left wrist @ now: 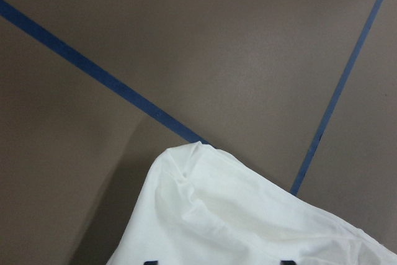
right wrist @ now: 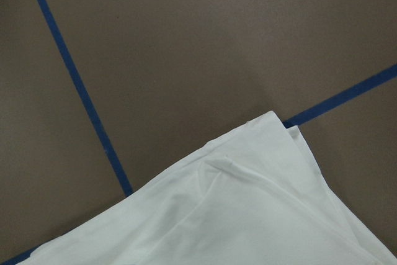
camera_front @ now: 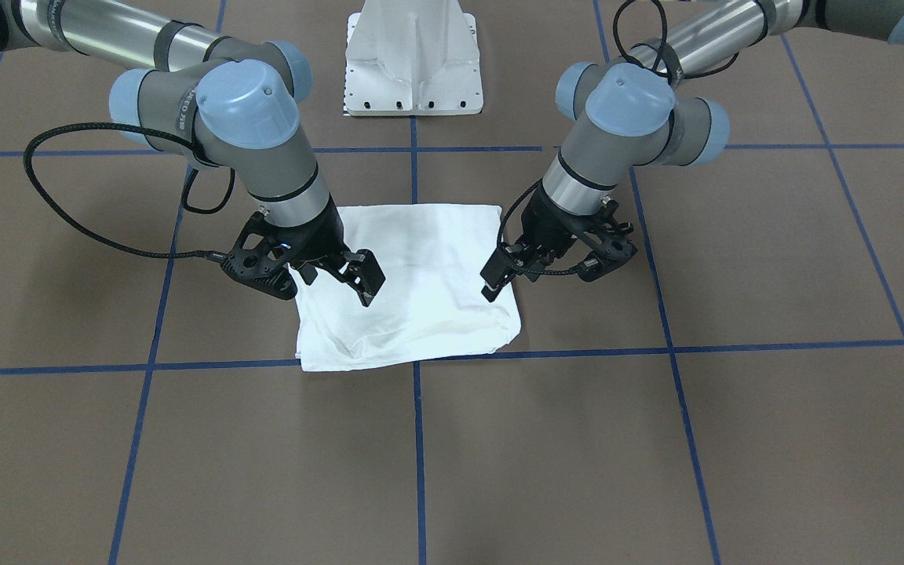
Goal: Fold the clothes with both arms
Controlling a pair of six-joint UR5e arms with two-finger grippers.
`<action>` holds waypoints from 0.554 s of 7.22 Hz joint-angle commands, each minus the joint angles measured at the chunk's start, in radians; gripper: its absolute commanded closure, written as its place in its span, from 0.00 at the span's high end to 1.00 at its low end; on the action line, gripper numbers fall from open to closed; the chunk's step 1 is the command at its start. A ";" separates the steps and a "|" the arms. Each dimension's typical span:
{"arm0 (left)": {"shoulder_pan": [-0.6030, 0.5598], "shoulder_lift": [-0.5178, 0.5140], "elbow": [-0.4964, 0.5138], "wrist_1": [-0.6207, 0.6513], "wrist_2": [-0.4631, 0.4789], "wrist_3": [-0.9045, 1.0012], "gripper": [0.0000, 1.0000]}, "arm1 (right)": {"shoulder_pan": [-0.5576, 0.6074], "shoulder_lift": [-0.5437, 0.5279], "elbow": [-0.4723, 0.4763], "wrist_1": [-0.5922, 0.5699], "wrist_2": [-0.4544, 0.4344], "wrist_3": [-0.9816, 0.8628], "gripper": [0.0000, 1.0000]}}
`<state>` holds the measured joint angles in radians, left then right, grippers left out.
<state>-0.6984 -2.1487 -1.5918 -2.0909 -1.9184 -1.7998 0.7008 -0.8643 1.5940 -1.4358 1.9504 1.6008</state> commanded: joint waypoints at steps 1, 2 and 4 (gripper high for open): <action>-0.062 0.010 0.001 0.014 -0.037 0.125 1.00 | 0.055 -0.008 0.001 -0.014 0.008 -0.141 1.00; -0.126 0.036 -0.005 0.015 -0.086 0.243 1.00 | 0.116 -0.045 0.000 -0.017 0.012 -0.259 1.00; -0.244 0.111 -0.007 0.014 -0.117 0.537 1.00 | 0.259 -0.142 -0.003 -0.017 0.045 -0.538 1.00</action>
<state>-0.8707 -2.0804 -1.5972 -2.0765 -2.0175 -1.4397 0.8730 -0.9488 1.5932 -1.4516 1.9778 1.2308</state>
